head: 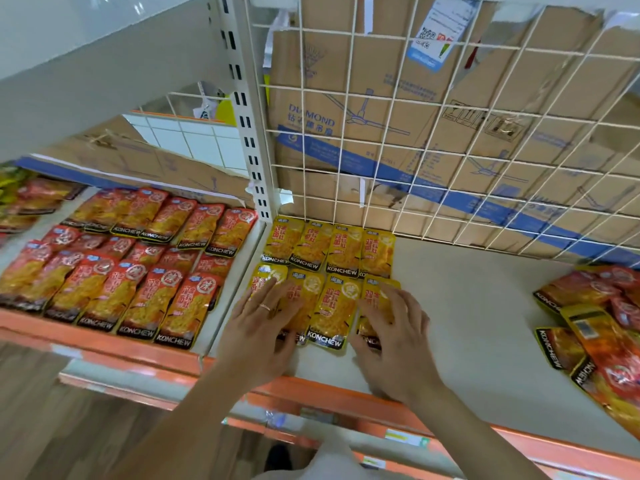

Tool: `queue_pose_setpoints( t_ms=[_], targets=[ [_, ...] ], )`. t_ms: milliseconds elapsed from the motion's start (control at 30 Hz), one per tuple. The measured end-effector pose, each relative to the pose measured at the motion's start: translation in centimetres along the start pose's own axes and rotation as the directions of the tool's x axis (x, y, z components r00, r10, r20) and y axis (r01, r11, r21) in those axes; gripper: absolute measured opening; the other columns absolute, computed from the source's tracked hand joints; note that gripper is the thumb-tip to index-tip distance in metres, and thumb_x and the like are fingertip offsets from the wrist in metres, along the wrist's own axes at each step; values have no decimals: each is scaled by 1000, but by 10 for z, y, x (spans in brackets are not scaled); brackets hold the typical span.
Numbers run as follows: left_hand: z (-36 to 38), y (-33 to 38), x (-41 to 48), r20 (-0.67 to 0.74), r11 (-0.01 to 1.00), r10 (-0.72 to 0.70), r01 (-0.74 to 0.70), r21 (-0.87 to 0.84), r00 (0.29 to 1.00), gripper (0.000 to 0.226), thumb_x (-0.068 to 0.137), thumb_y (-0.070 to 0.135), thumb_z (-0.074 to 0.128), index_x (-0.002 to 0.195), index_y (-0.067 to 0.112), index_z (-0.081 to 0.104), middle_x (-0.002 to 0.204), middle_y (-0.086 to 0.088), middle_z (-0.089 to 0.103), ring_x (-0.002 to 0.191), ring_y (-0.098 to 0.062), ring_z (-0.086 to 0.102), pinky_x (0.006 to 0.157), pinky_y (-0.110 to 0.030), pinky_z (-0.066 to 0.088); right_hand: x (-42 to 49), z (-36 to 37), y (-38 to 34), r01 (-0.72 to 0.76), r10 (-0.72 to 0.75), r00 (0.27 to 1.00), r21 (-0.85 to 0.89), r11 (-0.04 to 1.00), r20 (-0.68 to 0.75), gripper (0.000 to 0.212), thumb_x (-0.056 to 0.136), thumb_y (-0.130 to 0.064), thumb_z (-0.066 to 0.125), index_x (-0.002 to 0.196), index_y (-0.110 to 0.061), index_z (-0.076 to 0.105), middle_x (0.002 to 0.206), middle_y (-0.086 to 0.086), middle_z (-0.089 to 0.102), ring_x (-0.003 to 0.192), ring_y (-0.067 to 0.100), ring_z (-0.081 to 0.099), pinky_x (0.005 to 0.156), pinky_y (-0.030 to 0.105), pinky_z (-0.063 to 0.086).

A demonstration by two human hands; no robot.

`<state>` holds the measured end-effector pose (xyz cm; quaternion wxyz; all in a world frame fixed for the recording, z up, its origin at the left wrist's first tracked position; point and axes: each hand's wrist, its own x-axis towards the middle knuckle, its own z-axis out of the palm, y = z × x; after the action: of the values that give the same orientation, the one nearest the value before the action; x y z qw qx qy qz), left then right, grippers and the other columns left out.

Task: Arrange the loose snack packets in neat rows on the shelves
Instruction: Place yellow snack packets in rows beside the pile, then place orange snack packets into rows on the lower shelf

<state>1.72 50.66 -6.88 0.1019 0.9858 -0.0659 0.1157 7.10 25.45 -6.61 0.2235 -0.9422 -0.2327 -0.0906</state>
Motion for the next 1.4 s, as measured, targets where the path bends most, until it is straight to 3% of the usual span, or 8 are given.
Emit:
queue_pose_setpoints(
  t_ms=[100, 267, 767, 867, 967, 1067, 1200, 1400],
  targets=[
    [2, -2, -5, 16, 1000, 0, 0, -11, 1000, 54, 89, 44, 46, 139, 26, 58, 153, 5, 46, 142, -23, 41, 113, -47, 37, 2, 3, -5, 64, -54, 992, -86, 994, 110, 57, 85, -67, 46, 135, -40, 54, 156, 3, 35, 144, 36, 26, 103, 54, 31],
    [2, -3, -6, 38, 1000, -10, 11, -17, 999, 58, 92, 47, 46, 143, 22, 54, 153, 5, 46, 143, -21, 40, 118, -42, 28, 4, 9, -7, 103, -78, 978, -124, 987, 191, 62, 85, -73, 41, 137, -41, 52, 157, -7, 36, 142, 38, 30, 104, 55, 26],
    [-4, 1, 0, 95, 998, -66, 66, 4, 993, 61, 91, 49, 43, 145, 23, 52, 152, 7, 47, 143, -19, 40, 115, -45, 36, 5, 11, -9, 147, -112, 962, -127, 981, 248, 63, 87, -67, 42, 144, -40, 45, 158, -11, 35, 141, 29, 35, 107, 51, 22],
    [-4, 1, -1, 81, 998, -55, 56, -14, 995, 60, 93, 50, 45, 147, 23, 50, 153, 6, 46, 144, -20, 38, 115, -47, 36, 5, 9, -10, 135, -107, 969, -115, 984, 224, 63, 88, -65, 42, 146, -39, 43, 159, -11, 33, 143, 28, 32, 107, 51, 23],
    [-5, 4, -3, 80, 999, -6, 3, 32, 997, 59, 99, 58, 37, 153, 33, 39, 161, 8, 33, 151, -21, 26, 120, -50, 25, 3, 3, -8, 67, -59, 991, -62, 996, 123, 56, 93, -57, 39, 144, -35, 46, 158, -10, 34, 143, 28, 31, 106, 50, 26],
    [-5, 6, -2, 123, 989, 109, -120, 91, 986, 55, 101, 62, 27, 153, 44, 33, 164, 10, 25, 152, -27, 21, 117, -61, 24, 2, 0, -7, 59, -55, 996, -52, 997, 75, 52, 96, -51, 35, 142, -32, 50, 156, -7, 37, 141, 27, 32, 106, 48, 25],
    [0, 4, 2, 223, 985, 97, -126, 118, 970, 54, 100, 68, 17, 152, 54, 22, 166, 12, 18, 152, -34, 18, 111, -72, 24, 3, 5, -8, -12, 18, 997, -75, 997, 81, 54, 91, -47, 40, 142, -30, 51, 155, -3, 40, 140, 27, 32, 109, 47, 25],
    [0, 2, 4, 265, 990, 74, -103, 97, 961, 52, 99, 69, 15, 145, 56, 35, 164, 12, 24, 152, -33, 20, 112, -72, 21, 1, 10, -3, 11, -10, 999, -24, 1000, 52, 53, 82, -32, 46, 131, -20, 60, 140, 0, 55, 133, 28, 42, 103, 48, 43]
  ],
)
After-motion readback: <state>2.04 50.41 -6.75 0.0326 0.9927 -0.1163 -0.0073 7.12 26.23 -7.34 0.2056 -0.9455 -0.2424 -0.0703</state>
